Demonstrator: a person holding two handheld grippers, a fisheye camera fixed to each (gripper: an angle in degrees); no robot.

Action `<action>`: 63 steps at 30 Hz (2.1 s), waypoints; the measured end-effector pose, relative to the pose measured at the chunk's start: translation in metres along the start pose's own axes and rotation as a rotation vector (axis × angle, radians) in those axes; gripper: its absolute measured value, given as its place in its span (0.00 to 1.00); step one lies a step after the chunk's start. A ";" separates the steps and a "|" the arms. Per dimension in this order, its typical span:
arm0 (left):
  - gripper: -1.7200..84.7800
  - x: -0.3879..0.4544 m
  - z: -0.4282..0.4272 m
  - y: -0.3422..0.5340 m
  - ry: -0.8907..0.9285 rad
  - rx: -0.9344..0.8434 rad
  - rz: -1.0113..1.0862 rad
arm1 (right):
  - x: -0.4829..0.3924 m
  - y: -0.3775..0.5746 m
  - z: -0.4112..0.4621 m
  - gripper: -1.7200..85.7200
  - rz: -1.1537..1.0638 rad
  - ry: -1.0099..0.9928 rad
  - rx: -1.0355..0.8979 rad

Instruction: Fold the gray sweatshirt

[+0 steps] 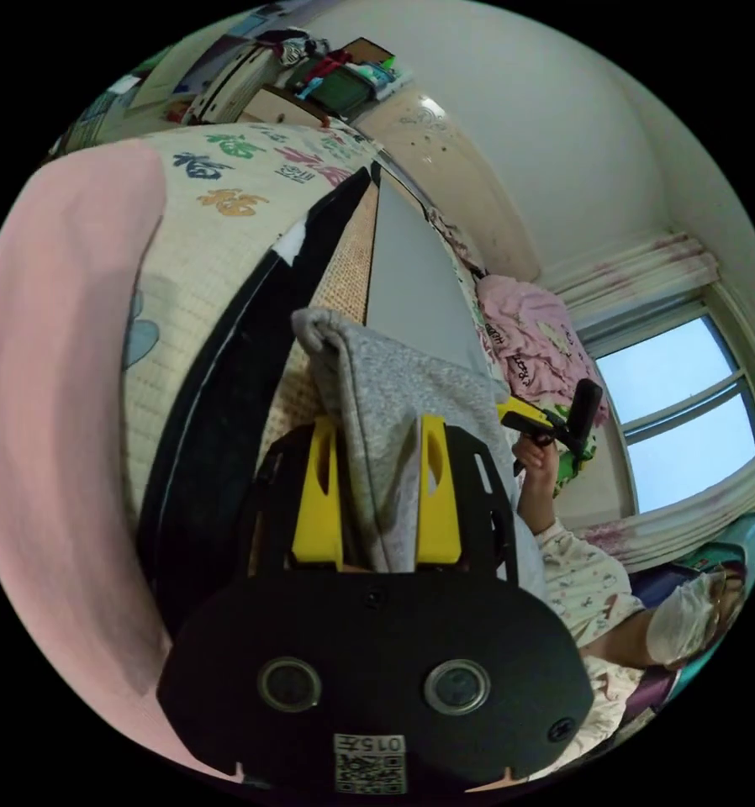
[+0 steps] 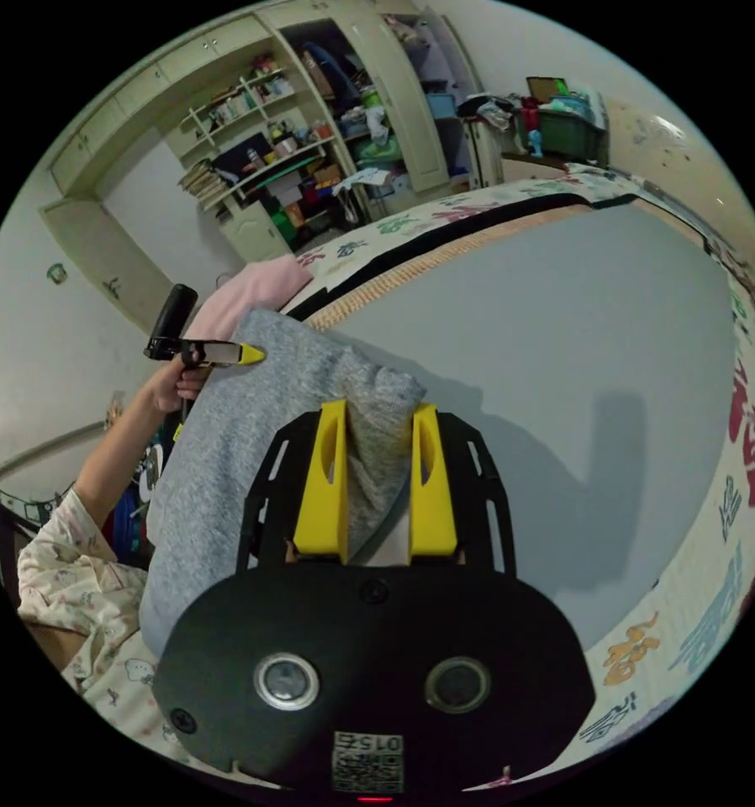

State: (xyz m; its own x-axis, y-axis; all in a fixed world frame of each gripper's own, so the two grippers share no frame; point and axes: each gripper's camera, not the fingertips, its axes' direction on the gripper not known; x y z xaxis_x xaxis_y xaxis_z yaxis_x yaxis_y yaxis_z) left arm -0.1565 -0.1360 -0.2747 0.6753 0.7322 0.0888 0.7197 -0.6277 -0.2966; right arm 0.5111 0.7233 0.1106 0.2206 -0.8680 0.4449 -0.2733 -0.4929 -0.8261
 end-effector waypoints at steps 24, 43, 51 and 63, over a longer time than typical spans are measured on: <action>0.12 0.047 -0.088 0.538 -0.206 0.798 0.489 | -0.265 0.264 -0.006 0.12 -0.480 -0.381 0.546; 0.12 0.019 0.026 0.776 -0.355 1.040 0.525 | -0.332 0.380 0.126 0.12 -0.699 -0.502 0.604; 0.12 -0.015 0.135 0.911 -0.310 1.145 0.563 | -0.357 0.425 0.175 0.12 -0.988 -0.540 0.551; 0.11 0.109 0.095 0.857 -0.620 1.122 0.685 | -0.363 0.272 0.225 0.12 -0.799 -0.666 0.583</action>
State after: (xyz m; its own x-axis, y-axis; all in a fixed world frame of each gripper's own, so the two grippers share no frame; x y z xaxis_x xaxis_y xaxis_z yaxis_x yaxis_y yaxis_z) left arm 0.5191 -0.5690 -0.6098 0.4418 0.5566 -0.7036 -0.4076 -0.5741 -0.7101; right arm 0.5678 0.9176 -0.3532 0.6246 -0.0409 0.7799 0.5909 -0.6283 -0.5061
